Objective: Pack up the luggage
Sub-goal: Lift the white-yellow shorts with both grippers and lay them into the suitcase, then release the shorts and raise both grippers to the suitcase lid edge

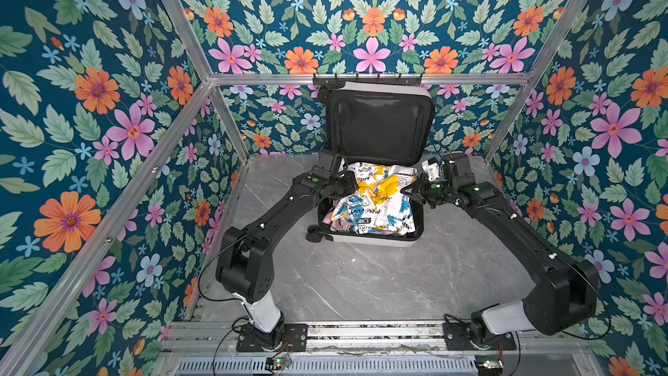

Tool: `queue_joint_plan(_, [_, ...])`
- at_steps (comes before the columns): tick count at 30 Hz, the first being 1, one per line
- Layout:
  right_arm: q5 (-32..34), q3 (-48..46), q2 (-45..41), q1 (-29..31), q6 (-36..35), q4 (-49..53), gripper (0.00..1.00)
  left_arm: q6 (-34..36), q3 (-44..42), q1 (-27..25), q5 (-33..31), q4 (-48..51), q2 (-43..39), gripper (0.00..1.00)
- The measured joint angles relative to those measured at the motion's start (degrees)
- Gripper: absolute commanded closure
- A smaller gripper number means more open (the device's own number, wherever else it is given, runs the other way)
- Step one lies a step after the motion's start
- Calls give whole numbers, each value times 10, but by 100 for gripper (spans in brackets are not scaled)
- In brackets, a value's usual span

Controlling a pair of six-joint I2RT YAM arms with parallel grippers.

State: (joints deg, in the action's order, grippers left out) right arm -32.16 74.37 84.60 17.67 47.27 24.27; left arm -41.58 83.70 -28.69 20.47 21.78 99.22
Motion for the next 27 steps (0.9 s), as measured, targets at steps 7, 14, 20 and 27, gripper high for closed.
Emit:
queue_joint_plan(7, [-4,28,105,-14,-5,-29,100,13,14,41,37,-42,82,100])
queue_joint_plan(14, [5,68,206,-20,-18,-26,100,31,32,67,64,-52,145,100])
queue_joint_plan(20, [16,66,235,-27,-25,-24,100,42,50,74,82,-57,191,99])
queue_joint_plan(27, [22,68,251,-36,-31,-9,81,46,58,80,93,-60,211,61])
